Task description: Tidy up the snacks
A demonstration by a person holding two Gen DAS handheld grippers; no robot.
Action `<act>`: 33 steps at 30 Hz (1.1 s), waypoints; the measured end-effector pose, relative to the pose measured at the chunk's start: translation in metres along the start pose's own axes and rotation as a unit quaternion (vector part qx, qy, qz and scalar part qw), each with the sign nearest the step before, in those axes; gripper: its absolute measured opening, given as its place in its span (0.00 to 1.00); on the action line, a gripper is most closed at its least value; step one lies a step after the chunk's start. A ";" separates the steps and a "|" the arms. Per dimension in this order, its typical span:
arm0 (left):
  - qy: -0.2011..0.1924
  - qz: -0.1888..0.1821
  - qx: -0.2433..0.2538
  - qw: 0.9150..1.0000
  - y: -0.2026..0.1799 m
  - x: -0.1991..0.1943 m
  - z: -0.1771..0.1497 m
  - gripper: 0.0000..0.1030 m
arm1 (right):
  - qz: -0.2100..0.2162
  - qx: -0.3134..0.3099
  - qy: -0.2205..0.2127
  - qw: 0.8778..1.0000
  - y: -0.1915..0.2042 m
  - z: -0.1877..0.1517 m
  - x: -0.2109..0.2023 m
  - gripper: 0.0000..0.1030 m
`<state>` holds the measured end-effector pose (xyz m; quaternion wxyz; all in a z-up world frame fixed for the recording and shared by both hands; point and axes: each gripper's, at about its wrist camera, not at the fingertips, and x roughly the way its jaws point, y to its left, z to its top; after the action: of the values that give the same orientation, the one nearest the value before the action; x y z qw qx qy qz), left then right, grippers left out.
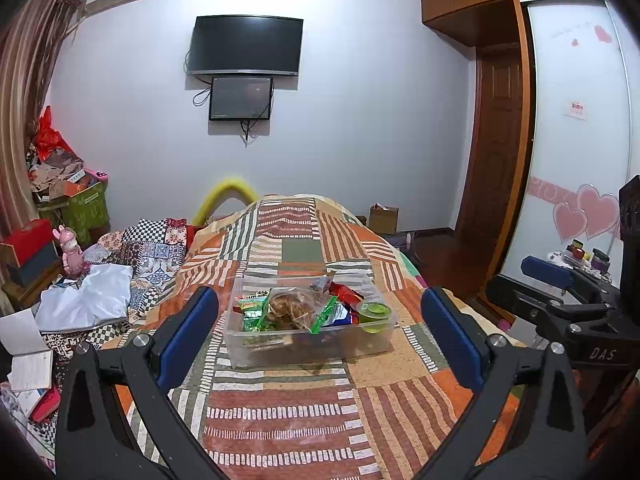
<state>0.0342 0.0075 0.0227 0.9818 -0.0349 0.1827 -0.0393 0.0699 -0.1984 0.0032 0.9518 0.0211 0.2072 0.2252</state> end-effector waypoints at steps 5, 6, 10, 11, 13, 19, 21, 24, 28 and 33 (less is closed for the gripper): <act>0.001 -0.003 -0.001 1.000 0.000 0.000 -0.001 1.00 | 0.000 0.000 -0.001 1.000 0.000 0.000 -0.001 0.98; 0.001 -0.003 -0.001 1.000 0.000 0.000 -0.001 0.99 | 0.000 0.000 -0.001 1.000 0.000 0.000 -0.001 0.98; 0.001 -0.006 0.000 1.000 -0.001 0.000 0.000 0.99 | -0.001 0.000 -0.002 1.000 0.000 0.000 -0.001 0.98; 0.000 -0.006 0.000 1.000 -0.001 -0.001 0.000 0.99 | -0.001 0.000 -0.002 1.000 -0.001 0.000 -0.001 0.98; 0.000 -0.007 0.000 1.000 -0.001 -0.001 0.000 0.99 | 0.000 0.001 -0.002 1.000 -0.001 0.001 -0.002 0.98; -0.004 -0.009 0.001 1.000 -0.002 -0.002 0.001 0.99 | 0.000 0.000 -0.002 1.000 -0.001 0.001 -0.002 0.98; -0.004 -0.010 0.002 1.000 -0.002 -0.003 0.001 1.00 | -0.001 0.000 -0.002 1.000 -0.001 0.001 -0.002 0.98; -0.004 -0.012 0.001 1.000 -0.002 -0.004 0.001 1.00 | -0.001 -0.001 -0.003 1.000 -0.002 0.002 -0.003 0.98; -0.003 -0.015 0.000 1.000 -0.001 -0.003 0.001 1.00 | -0.001 0.000 -0.002 1.000 -0.001 0.002 -0.004 0.98; -0.003 -0.015 0.001 1.000 -0.001 -0.003 0.001 0.99 | -0.001 0.001 -0.002 1.000 -0.002 0.003 -0.004 0.98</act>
<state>0.0319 0.0066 0.0250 0.9816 -0.0370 0.1791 -0.0544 0.0687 -0.2016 0.0073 0.9524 0.0219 0.2057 0.2239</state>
